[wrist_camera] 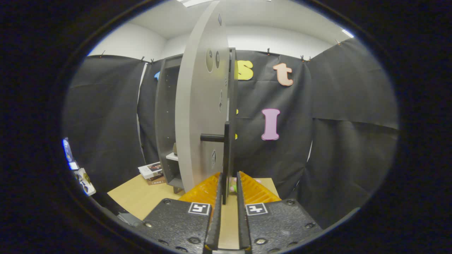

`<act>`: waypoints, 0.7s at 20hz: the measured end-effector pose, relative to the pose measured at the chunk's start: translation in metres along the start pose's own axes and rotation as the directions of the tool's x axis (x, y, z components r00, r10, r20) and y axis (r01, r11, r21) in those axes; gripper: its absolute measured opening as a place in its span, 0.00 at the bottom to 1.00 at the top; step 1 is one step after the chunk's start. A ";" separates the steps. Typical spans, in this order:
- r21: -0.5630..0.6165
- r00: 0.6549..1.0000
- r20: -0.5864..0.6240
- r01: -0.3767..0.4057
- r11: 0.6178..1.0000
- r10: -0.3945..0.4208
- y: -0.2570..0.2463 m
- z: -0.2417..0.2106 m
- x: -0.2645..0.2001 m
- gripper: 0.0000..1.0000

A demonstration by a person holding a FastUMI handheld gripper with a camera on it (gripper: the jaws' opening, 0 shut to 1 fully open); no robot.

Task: Open the shoe cabinet door, grab the shoes and put them into the shoe cabinet, then close the shoe cabinet door.

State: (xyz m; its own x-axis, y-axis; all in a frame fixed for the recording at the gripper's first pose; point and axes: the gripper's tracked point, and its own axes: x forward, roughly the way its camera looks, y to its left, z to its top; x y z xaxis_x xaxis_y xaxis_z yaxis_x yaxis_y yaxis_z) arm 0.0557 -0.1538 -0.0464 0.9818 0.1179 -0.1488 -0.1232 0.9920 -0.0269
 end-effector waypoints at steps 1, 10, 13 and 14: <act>0.007 1.000 0.001 0.004 1.000 -0.004 -0.002 -0.001 -0.007 0.32; 0.001 1.000 0.000 -0.005 1.000 0.005 0.055 -0.036 -0.064 1.00; 0.036 0.997 -0.073 -0.021 0.999 0.023 0.101 -0.081 -0.060 1.00; 0.038 0.995 -0.102 -0.016 0.999 0.020 0.115 -0.100 -0.055 1.00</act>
State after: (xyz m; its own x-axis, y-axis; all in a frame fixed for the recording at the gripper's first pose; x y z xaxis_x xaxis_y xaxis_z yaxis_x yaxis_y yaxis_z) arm -0.0273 -0.0506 -0.1397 0.9594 0.1320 -0.2491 -0.1331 0.9910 0.0126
